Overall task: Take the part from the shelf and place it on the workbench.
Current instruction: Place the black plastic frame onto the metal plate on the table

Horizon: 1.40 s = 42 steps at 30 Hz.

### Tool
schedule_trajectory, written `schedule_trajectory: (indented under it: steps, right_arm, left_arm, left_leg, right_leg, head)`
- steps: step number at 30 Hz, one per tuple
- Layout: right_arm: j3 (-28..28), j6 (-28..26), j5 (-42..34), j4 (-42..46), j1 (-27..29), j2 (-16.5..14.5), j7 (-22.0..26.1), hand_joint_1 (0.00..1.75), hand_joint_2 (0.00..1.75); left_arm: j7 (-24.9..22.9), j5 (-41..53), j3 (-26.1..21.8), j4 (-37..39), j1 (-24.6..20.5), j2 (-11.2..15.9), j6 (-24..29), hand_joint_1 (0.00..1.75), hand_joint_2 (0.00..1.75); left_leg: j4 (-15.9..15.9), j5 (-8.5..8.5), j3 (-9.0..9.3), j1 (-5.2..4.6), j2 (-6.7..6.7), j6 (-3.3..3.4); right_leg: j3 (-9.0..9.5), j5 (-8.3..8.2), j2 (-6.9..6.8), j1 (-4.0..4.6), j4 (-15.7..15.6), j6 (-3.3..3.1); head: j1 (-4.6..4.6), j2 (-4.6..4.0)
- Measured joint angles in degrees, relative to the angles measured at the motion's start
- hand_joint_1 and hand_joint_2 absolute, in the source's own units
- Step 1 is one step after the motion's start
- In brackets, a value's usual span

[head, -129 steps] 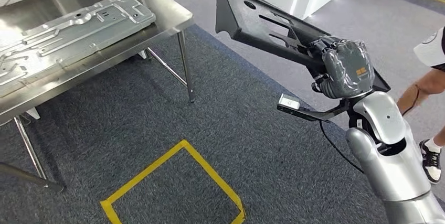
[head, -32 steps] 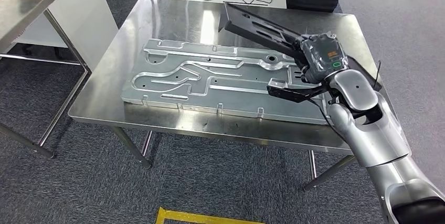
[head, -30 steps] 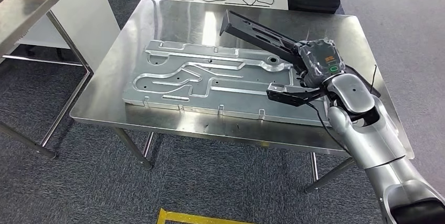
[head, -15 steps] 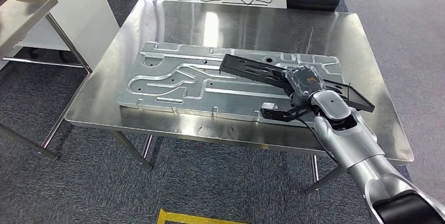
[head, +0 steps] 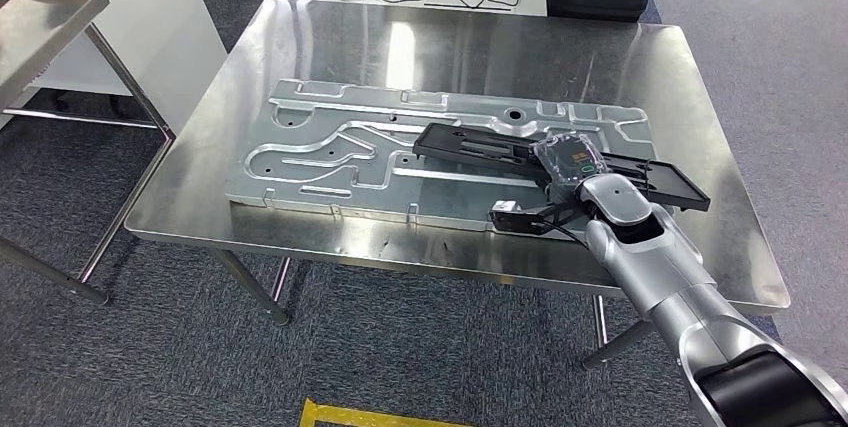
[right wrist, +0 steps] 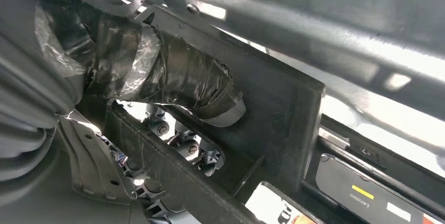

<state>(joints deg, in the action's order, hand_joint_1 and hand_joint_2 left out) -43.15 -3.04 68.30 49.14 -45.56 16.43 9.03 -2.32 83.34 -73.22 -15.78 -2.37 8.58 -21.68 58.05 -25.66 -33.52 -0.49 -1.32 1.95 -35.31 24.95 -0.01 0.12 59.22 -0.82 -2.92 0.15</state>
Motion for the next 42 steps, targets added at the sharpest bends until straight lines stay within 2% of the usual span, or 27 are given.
schedule_trajectory:
  steps: [7,11,12,16,20,23,27,32,36,37,38,39,40,42]
  right_arm:
    - [-0.9,0.0,0.5,-1.6,-1.0,-0.6,0.3,1.75,1.75]
    - [-2.0,0.1,0.8,-4.5,-2.9,-1.9,0.8,0.0,0.0]
    - [-2.3,0.1,0.8,-5.2,-3.3,-2.3,1.0,0.0,0.0]
    - [-2.7,-0.7,0.6,-7.0,-4.0,-3.4,1.1,0.0,0.0]
    - [-2.8,-6.0,1.9,-5.6,-3.2,-5.0,-4.7,0.0,0.0]
    - [-1.7,-6.1,4.8,1.0,-0.7,-5.4,-8.4,0.0,0.0]
    - [0.8,-3.8,7.6,11.0,2.7,-5.8,-8.8,0.0,0.0]
    - [1.9,-2.2,8.8,19.6,5.1,-6.1,-8.4,0.0,0.0]
    - [2.6,-2.4,8.9,24.3,6.7,-6.3,-8.3,0.0,0.0]
    - [2.8,-2.5,8.9,25.4,7.1,-6.4,-8.3,0.0,0.0]
    - [3.1,-2.8,8.9,26.5,7.6,-6.4,-8.3,0.0,0.0]
    - [3.4,-3.0,9.0,27.7,8.0,-6.4,-8.3,0.0,0.0]
    - [3.6,-3.2,9.2,29.0,8.5,-6.4,-8.3,0.0,0.0]
    - [3.9,-3.5,9.6,31.5,9.7,-6.4,-8.7,0.0,0.0]
  left_arm:
    - [-0.2,0.0,0.0,0.2,0.0,0.2,-0.1,0.0,1.75]
    - [-0.9,-0.5,0.0,0.4,0.0,0.4,-0.3,0.0,1.75]
    - [-1.1,-0.6,0.0,0.4,0.0,0.4,-0.4,0.0,1.75]
    - [-2.7,-1.8,-0.1,0.5,-0.1,0.5,-0.5,0.0,0.0]
    - [-4.4,-2.5,-0.1,0.8,0.0,0.4,-2.6,0.0,0.0]
    - [-4.1,-2.0,-0.1,0.8,0.2,0.1,-2.9,0.0,0.0]
    - [-4.6,-1.4,-0.1,0.8,0.3,-0.1,-2.7,0.0,0.0]
    - [-5.0,-1.1,-0.1,0.8,0.3,-0.3,-2.2,0.0,0.0]
    - [-5.1,-0.8,-0.1,0.8,0.4,-0.3,-1.9,0.0,0.0]
    - [-5.1,-0.7,-0.1,0.8,0.4,-0.3,-1.8,0.0,0.0]
    - [-5.2,-0.6,-0.1,0.8,0.4,-0.4,-1.7,0.0,0.0]
    - [-5.2,-0.5,-0.1,0.8,0.4,-0.4,-1.6,0.0,0.0]
    - [-5.2,-0.4,-0.1,0.8,0.4,-0.5,-1.4,0.0,0.0]
    - [-5.2,-0.1,-0.1,0.8,0.4,-0.6,-1.0,0.0,0.0]
  left_leg:
    - [0.0,-0.01,-0.01,-0.07,0.0,0.01]
    - [0.0,-0.02,0.01,-0.09,0.02,0.01]
    - [0.0,-0.01,0.01,-0.09,0.03,0.01]
    - [0.0,-0.01,0.02,-0.09,0.02,0.01]
    - [0.0,-0.01,0.03,-0.08,0.02,0.01]
    - [0.0,-0.04,0.04,-0.08,0.02,-0.02]
    - [0.0,-0.11,0.05,-0.08,0.06,-0.04]
    - [0.0,-0.12,0.06,-0.08,0.04,-0.04]
    - [0.3,-0.24,0.05,-0.44,0.06,0.57]
    - [-0.1,0.04,0.26,-0.23,0.14,0.74]
    - [-0.5,0.39,0.49,-0.03,0.25,0.86]
    - [-0.9,0.71,0.67,0.19,0.39,0.99]
    - [-1.3,0.97,0.79,0.41,0.55,1.1]
    - [-1.3,1.07,0.67,0.45,0.74,1.21]
  right_leg:
    - [0.0,0.0,0.0,-0.13,0.0,0.01]
    - [0.0,0.0,0.02,-0.15,0.0,0.01]
    - [0.0,0.0,0.02,-0.15,0.0,0.01]
    - [0.01,0.0,0.01,-0.14,0.0,0.01]
    - [0.01,0.01,0.03,-0.13,0.0,0.01]
    - [0.01,0.04,0.04,-0.12,0.0,0.02]
    - [0.01,0.07,0.05,-0.13,0.0,0.04]
    - [0.02,0.1,0.04,-0.13,0.0,0.03]
    - [0.2,-0.13,0.08,-0.37,-0.3,0.53]
    - [0.24,-0.03,0.08,-0.32,-0.2,0.69]
    - [0.16,0.45,0.08,-0.28,0.2,0.83]
    - [-0.26,1.6,0.1,-0.26,1.5,0.98]
    - [-1.17,3.41,0.1,-0.31,3.9,1.14]
    - [-4.03,7.44,0.09,-0.62,11.1,1.5]
  head:
    - [0.01,0.0]
    - [0.0,0.0]
    - [-0.01,0.0]
    - [0.0,0.0]
    - [0.01,0.0]
    - [0.01,0.0]
    - [0.0,0.0]
    - [0.01,0.0]
    - [0.0,0.0]
    - [-0.01,0.0]
    - [0.0,0.0]
    - [0.0,0.0]
    - [0.02,0.0]
    - [0.03,0.0]
